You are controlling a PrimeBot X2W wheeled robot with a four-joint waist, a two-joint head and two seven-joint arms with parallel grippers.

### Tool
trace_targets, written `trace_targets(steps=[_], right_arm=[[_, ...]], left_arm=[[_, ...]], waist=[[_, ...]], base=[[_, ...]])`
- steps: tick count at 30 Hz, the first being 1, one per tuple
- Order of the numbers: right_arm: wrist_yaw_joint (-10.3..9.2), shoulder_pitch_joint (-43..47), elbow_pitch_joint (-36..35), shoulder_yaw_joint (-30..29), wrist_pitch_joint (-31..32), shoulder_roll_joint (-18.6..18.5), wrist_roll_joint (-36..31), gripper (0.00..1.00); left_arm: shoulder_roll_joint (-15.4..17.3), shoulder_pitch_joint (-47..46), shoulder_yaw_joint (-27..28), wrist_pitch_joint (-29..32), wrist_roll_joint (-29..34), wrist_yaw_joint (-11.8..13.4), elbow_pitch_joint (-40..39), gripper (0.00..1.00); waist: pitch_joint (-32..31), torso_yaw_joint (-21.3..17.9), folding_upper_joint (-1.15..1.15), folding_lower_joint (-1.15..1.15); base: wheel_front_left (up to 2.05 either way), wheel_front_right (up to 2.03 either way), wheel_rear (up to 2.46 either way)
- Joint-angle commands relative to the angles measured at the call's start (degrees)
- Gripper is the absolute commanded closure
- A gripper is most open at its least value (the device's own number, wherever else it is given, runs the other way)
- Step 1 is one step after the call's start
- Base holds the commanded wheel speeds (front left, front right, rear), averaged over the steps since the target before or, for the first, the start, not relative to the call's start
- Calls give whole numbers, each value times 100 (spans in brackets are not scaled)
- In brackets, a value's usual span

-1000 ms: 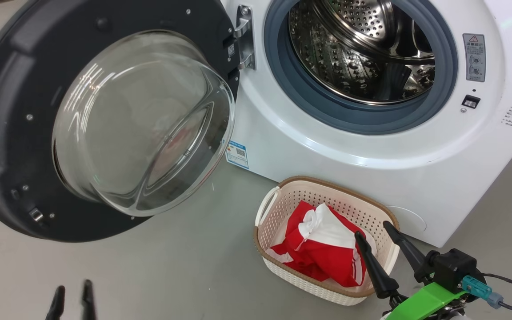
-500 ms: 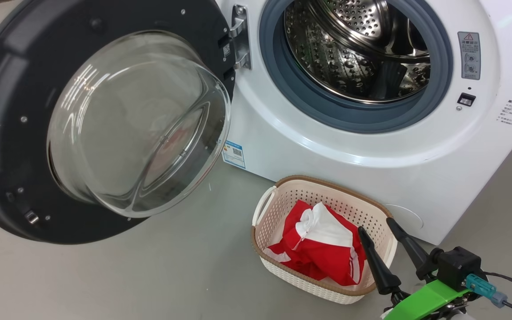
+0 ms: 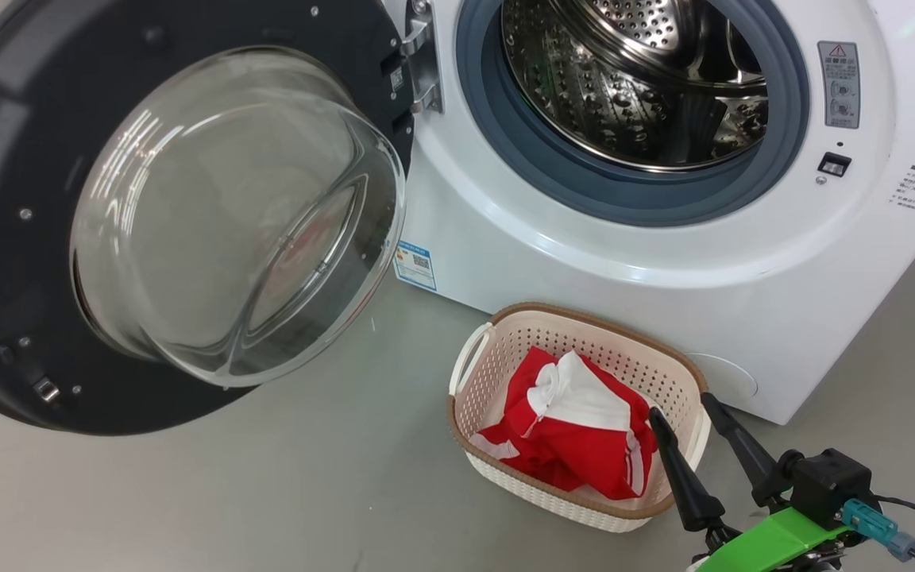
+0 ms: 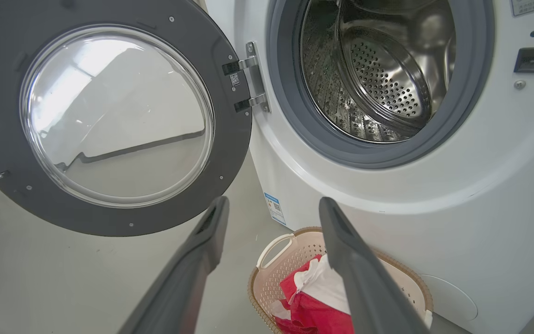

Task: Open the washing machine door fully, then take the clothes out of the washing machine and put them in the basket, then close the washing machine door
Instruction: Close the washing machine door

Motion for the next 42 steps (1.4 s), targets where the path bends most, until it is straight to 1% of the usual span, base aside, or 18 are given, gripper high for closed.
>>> trace_targets(steps=[1, 4, 7, 9, 10, 11, 12, 15, 18, 22, 32, 36, 42], right_arm=[[35, -73, -157, 95, -37, -28, -63, 0], [35, -70, -164, 86, -37, -23, -89, 0], [35, -60, -169, 80, -37, -23, -111, 0], [35, -46, -174, 75, -37, -25, -124, 0], [35, -39, -184, 85, -37, -28, -145, 0], [35, -38, -185, 88, -37, -33, -156, 0], [35, -38, -185, 88, -37, -33, -156, 0], [35, -55, -200, 90, -37, -52, -186, 0], [35, -94, -209, 70, -37, -67, -221, 0], [35, -132, -212, 53, -37, -69, -258, 0], [35, -196, -206, 8, -37, -55, -305, 0], [35, -212, -189, -4, -37, -25, -306, 0], [35, -171, -183, -26, -37, 30, -283, 0]], left_arm=[[580, -461, -72, 211, -369, -32, 311, 100], [805, -866, -444, 723, -902, -32, 964, 100], [970, -1203, -782, 1378, -1333, -32, 1533, 100], [1000, -1424, -903, 1920, -1686, -32, 1918, 100], [1109, -1581, -1054, 2374, -1845, -32, 2216, 100], [1116, -1644, -1111, 2603, -1936, -32, 2352, 100], [1116, -1644, -1111, 2603, -1936, -32, 2352, 100], [1128, -1770, -1288, 3273, -2140, -33, 2686, 100], [1075, -1814, -1398, 3902, -2370, -33, 2883, 100], [1027, -1727, -1495, 4473, -2606, -33, 2907, 100], [1010, -1398, -1563, 5288, -3065, -33, 2711, 100], [1010, -1256, -1619, 5663, -3250, -33, 2454, 100], [1056, -881, -1671, 6151, -3557, -33, 1737, 100]], waist=[[48, 3, 0, 0], [88, 5, 0, 0], [130, 5, 0, 0], [150, 1, 0, 0], [200, -22, 0, 0], [228, -33, 0, 0], [228, -33, 0, 0], [329, -63, 0, 0], [436, -101, 0, 0], [541, -151, 0, 0], [649, -212, 0, 0], [617, -219, 0, 0], [457, -239, 0, 0]], base=[[0, 0, 0], [0, 0, 0], [0, 0, 0], [0, 0, 0], [0, 0, 0], [0, 0, 0], [0, 0, 0], [0, 0, 0], [0, 0, 0], [0, 0, 0], [0, 0, 0], [0, 0, 0], [0, 0, 0]])
